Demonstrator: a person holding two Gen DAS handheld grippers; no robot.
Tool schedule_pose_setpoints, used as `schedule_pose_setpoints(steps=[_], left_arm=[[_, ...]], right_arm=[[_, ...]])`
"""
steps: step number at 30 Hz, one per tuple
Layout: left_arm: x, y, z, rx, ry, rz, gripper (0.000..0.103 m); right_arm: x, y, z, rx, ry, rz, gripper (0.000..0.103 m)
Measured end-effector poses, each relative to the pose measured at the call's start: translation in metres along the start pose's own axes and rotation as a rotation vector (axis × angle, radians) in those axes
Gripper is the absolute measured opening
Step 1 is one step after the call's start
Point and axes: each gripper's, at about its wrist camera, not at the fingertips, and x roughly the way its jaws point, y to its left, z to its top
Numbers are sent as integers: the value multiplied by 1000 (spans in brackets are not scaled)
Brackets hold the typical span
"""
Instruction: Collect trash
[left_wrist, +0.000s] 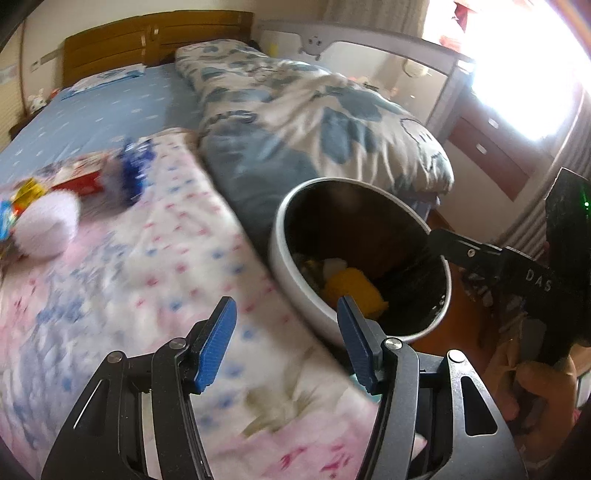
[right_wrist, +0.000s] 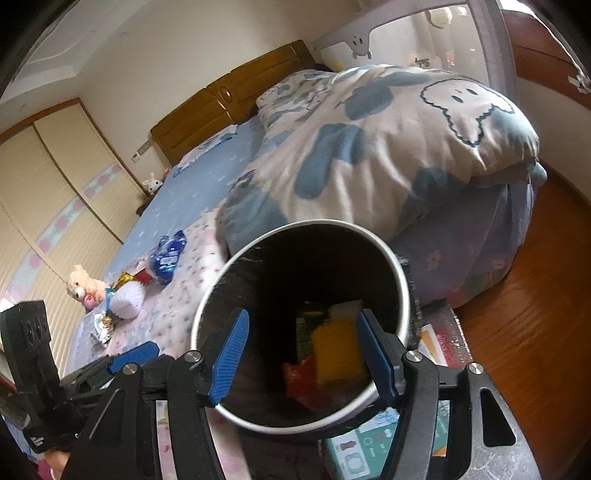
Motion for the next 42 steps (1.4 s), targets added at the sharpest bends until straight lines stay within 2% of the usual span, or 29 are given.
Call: schedule_pose_setpoints(steps=[10, 24, 36, 42], left_arm=[[-33, 60, -29, -124, -20, 74, 58], [-71, 137, -56, -254, -74, 197, 62], [-80, 199, -68, -362, -74, 273, 62], [-81, 235, -63, -413, -72, 311, 63]], right_arm=[[14, 59, -18, -60, 25, 82, 77], [54, 140, -41, -153, 96, 171, 77], [99, 198, -49, -201, 138, 221, 77], [124, 229, -51, -245, 153, 226, 77]])
